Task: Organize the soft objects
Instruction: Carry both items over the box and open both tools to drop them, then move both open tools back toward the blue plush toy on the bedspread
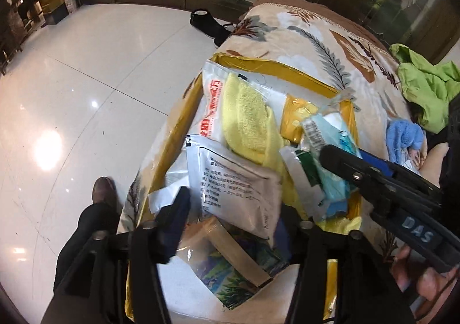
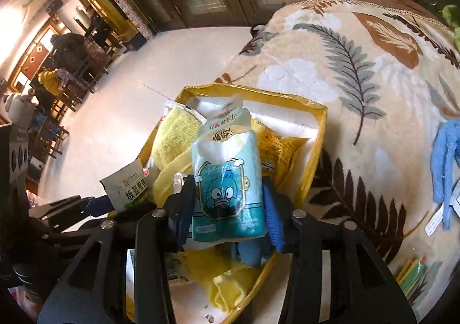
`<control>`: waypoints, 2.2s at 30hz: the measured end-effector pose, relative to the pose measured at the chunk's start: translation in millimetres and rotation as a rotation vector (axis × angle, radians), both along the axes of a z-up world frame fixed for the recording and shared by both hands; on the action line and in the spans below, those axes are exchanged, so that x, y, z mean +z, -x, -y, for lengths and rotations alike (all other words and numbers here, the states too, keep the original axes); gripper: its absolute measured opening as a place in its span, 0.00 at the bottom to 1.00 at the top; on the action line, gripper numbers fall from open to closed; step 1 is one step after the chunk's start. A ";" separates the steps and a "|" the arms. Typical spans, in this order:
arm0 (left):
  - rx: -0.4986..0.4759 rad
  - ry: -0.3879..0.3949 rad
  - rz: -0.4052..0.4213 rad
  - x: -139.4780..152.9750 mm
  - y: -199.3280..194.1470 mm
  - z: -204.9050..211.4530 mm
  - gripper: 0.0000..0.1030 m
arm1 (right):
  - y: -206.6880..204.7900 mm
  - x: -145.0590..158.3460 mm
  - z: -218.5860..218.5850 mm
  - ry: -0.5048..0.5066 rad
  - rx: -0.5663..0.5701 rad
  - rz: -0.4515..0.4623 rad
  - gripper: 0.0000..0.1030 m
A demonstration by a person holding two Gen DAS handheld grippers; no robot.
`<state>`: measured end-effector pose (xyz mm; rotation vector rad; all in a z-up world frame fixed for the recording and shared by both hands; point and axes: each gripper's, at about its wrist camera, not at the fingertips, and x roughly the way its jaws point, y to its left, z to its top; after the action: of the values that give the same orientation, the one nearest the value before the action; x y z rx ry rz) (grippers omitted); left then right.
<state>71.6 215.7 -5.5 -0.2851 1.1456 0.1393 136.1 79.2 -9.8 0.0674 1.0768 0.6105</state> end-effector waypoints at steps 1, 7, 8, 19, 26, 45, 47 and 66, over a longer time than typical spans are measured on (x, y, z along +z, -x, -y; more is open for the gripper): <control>0.005 -0.003 0.001 0.1 0.4 -0.5 0.58 | -0.9 0.7 1.1 -0.002 -0.003 -0.003 0.44; 0.047 -0.017 0.037 11.2 5.6 -6.3 0.65 | 12.8 18.9 11.3 -0.024 0.001 0.063 0.48; 0.055 -0.018 0.048 15.0 6.9 -7.2 0.66 | 13.9 21.8 11.5 -0.036 0.008 0.074 0.48; 0.050 -0.023 0.081 30.8 12.2 -3.6 0.71 | 15.8 30.3 7.8 -0.025 0.003 0.084 0.48; 0.007 -0.059 0.116 41.3 13.6 21.1 0.71 | 37.5 53.6 36.1 -0.089 -0.026 0.134 0.48; -0.259 -0.149 0.179 54.5 -13.8 163.1 0.71 | 91.8 63.7 198.3 -0.103 -0.276 0.137 0.48; -0.281 -0.156 0.190 55.1 -17.7 177.3 0.71 | 94.6 64.3 213.0 -0.104 -0.305 0.139 0.48; -0.377 -0.200 0.187 45.4 -42.2 230.7 0.71 | 95.4 50.6 273.2 -0.144 -0.443 0.107 0.48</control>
<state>113.8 -15.0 39.9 0.0959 0.9725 -0.1035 40.6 -194.0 40.8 0.3843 0.8756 0.2851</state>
